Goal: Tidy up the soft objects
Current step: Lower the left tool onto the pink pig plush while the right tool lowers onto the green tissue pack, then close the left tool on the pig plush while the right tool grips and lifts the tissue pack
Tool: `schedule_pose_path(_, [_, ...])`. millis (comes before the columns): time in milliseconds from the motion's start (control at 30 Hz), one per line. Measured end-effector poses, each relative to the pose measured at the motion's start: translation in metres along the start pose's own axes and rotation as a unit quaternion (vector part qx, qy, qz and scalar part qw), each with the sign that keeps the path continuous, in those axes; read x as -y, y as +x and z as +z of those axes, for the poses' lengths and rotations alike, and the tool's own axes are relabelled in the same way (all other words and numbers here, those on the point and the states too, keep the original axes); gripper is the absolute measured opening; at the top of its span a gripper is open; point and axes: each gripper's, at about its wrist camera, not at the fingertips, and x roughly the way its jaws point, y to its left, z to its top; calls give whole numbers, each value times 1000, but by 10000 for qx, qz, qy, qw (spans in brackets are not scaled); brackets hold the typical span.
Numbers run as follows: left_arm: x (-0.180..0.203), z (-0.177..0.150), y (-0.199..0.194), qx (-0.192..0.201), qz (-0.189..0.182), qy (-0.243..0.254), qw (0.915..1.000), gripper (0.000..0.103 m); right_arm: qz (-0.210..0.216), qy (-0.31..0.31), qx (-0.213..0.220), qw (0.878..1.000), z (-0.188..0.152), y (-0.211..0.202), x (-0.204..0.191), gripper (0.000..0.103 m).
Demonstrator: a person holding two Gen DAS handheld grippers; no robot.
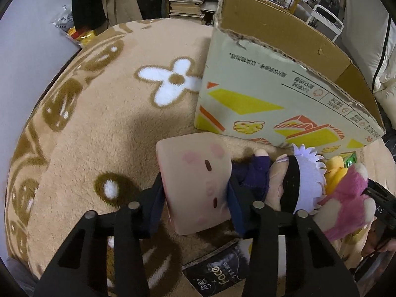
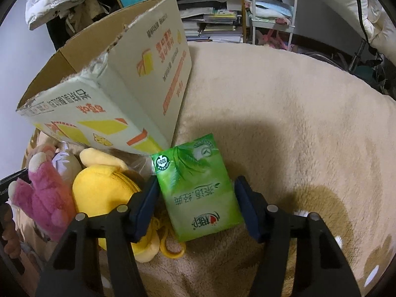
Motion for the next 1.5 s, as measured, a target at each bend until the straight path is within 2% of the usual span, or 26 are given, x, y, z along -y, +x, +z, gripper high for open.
schedule_pose_path(200, [1, -5, -12, 197, 225, 32, 9995, 38, -51, -134, 131, 9998, 2, -5, -5, 64])
schedule_pose_path(633, [11, -18, -62, 1006, 541, 246, 9932, 38, -76, -197, 618, 9979, -5, -45, -21, 64])
schedule_pose_path(767, [11, -25, -77, 1253, 564, 285, 9901, 38, -153, -315, 852, 9958, -7, -61, -27, 64])
schedule_pose_path(900, [12, -31, -91, 1551, 701, 318, 9849, 38, -253, -387, 1298, 9905, -8, -81, -34, 64])
schedule_pose_path(1033, [14, -41, -117, 2144, 916, 341, 9718, 38, -267, -421, 1838, 9817, -6, -108, -39, 64])
schedule_pose_path(1133, [15, -48, -137, 2580, 896, 371, 9613, 38, -242, -406, 2229, 9737, -9, -129, -44, 64])
schedule_pose_path(1233, [20, -57, -157, 3051, 876, 453, 9472, 38, -255, -480, 2639, 9630, -12, -150, -53, 64])
schedule_pose_path(1400, [25, -64, -180, 3421, 835, 597, 9341, 38, -314, -651, 3215, 9442, -13, -176, -73, 64])
schedule_pose_path(1500, [26, -68, -191, 3626, 807, 628, 9263, 38, -300, -748, 3363, 9383, -11, -184, -86, 64])
